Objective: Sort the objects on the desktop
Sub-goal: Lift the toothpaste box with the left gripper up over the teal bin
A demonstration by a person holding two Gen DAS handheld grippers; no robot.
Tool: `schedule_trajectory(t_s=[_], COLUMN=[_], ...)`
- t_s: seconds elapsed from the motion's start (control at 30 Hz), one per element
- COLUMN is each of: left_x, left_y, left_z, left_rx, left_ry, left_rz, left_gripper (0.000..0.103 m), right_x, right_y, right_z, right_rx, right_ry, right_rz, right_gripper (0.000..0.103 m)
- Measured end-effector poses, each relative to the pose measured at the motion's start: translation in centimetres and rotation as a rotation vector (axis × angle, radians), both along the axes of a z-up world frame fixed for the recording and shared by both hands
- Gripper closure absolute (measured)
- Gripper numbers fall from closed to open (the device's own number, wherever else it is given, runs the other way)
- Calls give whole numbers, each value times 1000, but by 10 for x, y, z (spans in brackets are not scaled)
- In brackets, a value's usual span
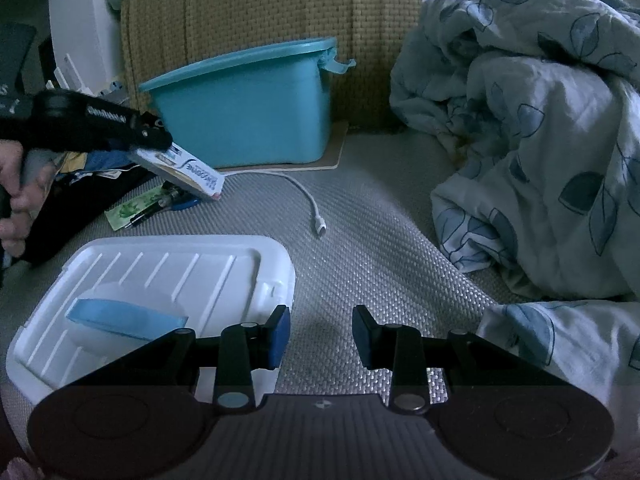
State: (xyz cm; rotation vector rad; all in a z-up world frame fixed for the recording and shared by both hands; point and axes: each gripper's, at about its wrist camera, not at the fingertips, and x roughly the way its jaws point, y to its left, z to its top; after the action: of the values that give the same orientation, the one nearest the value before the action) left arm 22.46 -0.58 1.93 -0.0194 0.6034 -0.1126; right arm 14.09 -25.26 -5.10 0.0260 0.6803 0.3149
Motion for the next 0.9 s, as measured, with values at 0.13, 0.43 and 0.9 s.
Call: schedule_trajectory(t_s=[0.13, 0.43, 0.9], left_x=[-2, -7, 4], left_y=[2, 4, 21], left_z=[6, 30, 117], left_rx=[-7, -14, -106], left_ry=[-6, -40, -135], left_rz=[4, 10, 31], left_gripper=[76, 76, 76], right_x=[0, -1, 1], right_y=[0, 1, 0], right_z=[0, 0, 0], right_rx=[0, -2, -7], right_ry=[-2, -4, 9], right_rz=[0, 0, -8], right_gripper=[65, 65, 65])
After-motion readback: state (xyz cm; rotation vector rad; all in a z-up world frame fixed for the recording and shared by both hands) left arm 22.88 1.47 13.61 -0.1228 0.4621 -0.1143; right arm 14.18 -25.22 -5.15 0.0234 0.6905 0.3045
